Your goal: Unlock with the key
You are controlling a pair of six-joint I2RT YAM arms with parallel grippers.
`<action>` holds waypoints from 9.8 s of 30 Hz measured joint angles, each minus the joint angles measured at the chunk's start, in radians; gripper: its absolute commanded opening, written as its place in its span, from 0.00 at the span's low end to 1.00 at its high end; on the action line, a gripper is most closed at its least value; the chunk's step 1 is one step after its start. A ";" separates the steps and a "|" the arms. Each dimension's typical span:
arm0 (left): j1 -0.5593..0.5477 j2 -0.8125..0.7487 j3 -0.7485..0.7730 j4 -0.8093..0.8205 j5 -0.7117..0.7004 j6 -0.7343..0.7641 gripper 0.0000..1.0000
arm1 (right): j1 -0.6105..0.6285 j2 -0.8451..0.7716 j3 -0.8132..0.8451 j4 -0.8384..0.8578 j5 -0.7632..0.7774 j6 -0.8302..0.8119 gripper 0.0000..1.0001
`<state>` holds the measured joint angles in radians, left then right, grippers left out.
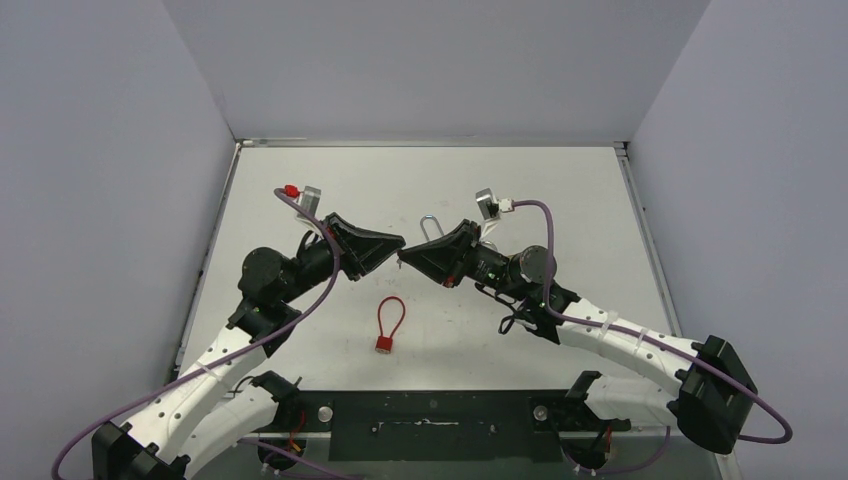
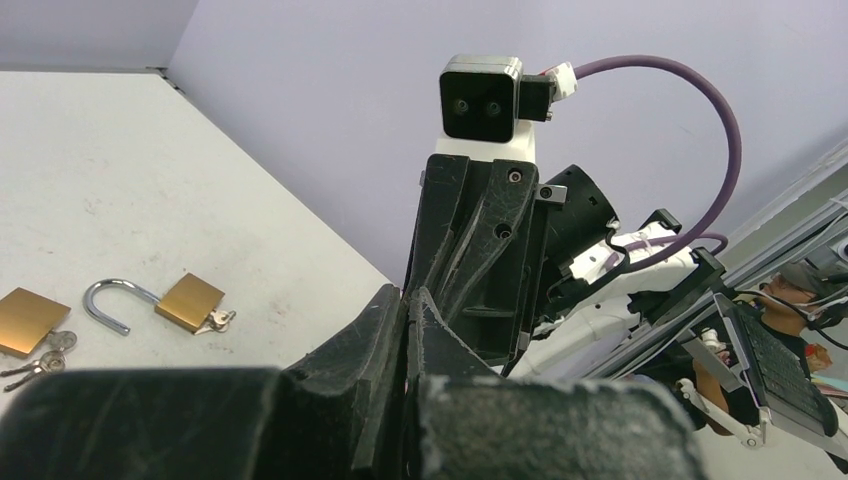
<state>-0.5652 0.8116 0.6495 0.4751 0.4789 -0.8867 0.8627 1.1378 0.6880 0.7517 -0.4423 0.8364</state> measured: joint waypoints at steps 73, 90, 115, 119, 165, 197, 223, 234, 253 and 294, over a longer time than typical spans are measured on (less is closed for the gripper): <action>-0.399 0.500 -0.016 -0.970 -0.658 0.004 0.44 | -0.098 -0.420 -0.302 -0.726 0.469 -0.016 0.00; -0.415 0.578 0.087 -1.078 -0.729 -0.190 0.42 | -0.118 -0.409 -0.332 -0.727 0.388 -0.028 0.00; -0.443 0.759 0.225 -1.184 -0.780 -0.204 0.53 | -0.124 -0.481 -0.392 -0.732 0.362 -0.021 0.00; -0.443 0.775 0.241 -1.185 -0.790 -0.182 0.47 | -0.124 -0.481 -0.392 -0.732 0.362 -0.019 0.00; -0.210 0.478 0.296 -1.147 -0.558 -0.385 0.00 | 0.064 0.091 -0.303 -0.179 0.138 0.090 0.00; -0.207 0.464 0.260 -1.091 -0.523 -0.390 0.00 | 0.050 0.197 -0.278 -0.138 0.105 0.137 0.00; -0.213 0.449 0.205 -1.032 -0.613 -0.401 0.00 | 0.007 0.309 -0.172 -0.227 0.031 0.321 0.00; -0.213 0.449 0.192 -1.023 -0.667 -0.418 0.00 | 0.006 0.347 -0.063 -0.384 0.025 0.325 0.00; -0.215 0.449 0.175 -1.004 -0.687 -0.436 0.00 | 0.006 0.373 0.061 -0.604 0.037 0.312 0.00; -0.230 0.314 0.061 -0.838 -0.746 -0.565 0.00 | -0.002 0.314 0.117 -0.665 0.062 -0.055 0.00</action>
<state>-0.7948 1.1259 0.7109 -0.3630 -0.2672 -1.4517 0.8608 1.4513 0.8051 0.0868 -0.3805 0.7815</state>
